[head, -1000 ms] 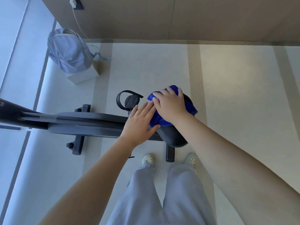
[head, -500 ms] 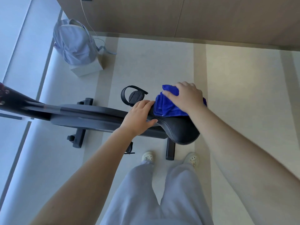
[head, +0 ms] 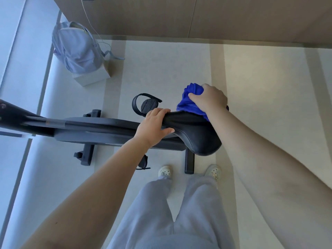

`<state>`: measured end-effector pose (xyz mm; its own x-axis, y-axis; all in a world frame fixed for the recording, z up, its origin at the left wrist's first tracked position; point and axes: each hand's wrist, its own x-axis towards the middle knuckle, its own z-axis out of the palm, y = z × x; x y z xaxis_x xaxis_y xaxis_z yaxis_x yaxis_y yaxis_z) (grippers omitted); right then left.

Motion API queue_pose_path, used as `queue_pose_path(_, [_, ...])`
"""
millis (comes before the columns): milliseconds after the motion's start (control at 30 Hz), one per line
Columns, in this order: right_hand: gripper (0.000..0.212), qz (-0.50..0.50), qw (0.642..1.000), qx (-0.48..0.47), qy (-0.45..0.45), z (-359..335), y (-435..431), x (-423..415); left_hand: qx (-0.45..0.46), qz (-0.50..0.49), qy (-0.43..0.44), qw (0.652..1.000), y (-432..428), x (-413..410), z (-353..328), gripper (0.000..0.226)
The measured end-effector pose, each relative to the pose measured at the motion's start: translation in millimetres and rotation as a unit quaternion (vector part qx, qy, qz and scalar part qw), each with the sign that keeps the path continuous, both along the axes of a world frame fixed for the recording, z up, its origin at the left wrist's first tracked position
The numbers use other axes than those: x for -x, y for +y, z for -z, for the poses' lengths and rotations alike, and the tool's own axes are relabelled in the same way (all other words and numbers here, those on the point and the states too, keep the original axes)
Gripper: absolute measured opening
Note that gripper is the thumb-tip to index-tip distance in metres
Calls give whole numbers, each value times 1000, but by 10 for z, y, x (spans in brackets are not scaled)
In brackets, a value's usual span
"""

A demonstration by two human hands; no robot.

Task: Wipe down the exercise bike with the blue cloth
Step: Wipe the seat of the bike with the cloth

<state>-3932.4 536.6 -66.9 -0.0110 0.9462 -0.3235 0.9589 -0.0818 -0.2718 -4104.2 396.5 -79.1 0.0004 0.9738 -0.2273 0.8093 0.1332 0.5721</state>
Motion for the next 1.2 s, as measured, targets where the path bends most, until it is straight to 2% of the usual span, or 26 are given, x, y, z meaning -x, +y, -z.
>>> queue_pose_path(100, [50,37,995,-88,36,-38,-317,-102,7,7,4,1000,1,6,-26,66])
queue_pose_path(200, [61,90,986,-124,68,-41,-671,-254,7,9,5,1000,5,4,-32,66])
queue_pose_path(300, [74,144,977,-118,102,-7,-1048,-390,10,-1,-5,1000,0,7,-34,66])
queue_pose_path(433, [80,227,952,-110,174,26,-1502,-426,14,1,-12,1000,-6,10,-51,65])
queue_pose_path(533, [87,246,941,-109,207,7,-1648,-372,17,3,-14,1000,-7,15,-48,66])
queue_pose_path(633, [107,188,957,-61,212,-79,-1625,-465,26,3,-15,1000,0,34,-55,66])
queue_pose_path(733, [128,-2,991,-67,115,-120,-1590,-720,32,14,-17,999,2,64,-65,66])
queue_pose_path(833, [134,-120,986,-53,107,-64,-1531,-882,40,26,-34,998,5,132,-47,66])
queue_pose_path(967, [128,-111,981,-120,106,56,-1587,-757,40,57,-64,995,19,226,-74,67])
queue_pose_path(1100, [96,-86,967,-238,0,273,-1834,-443,51,23,-106,993,-17,284,-106,72])
queue_pose_path(1200, [77,-45,960,-270,-64,334,-1881,-97,53,3,-125,991,-32,283,-105,73])
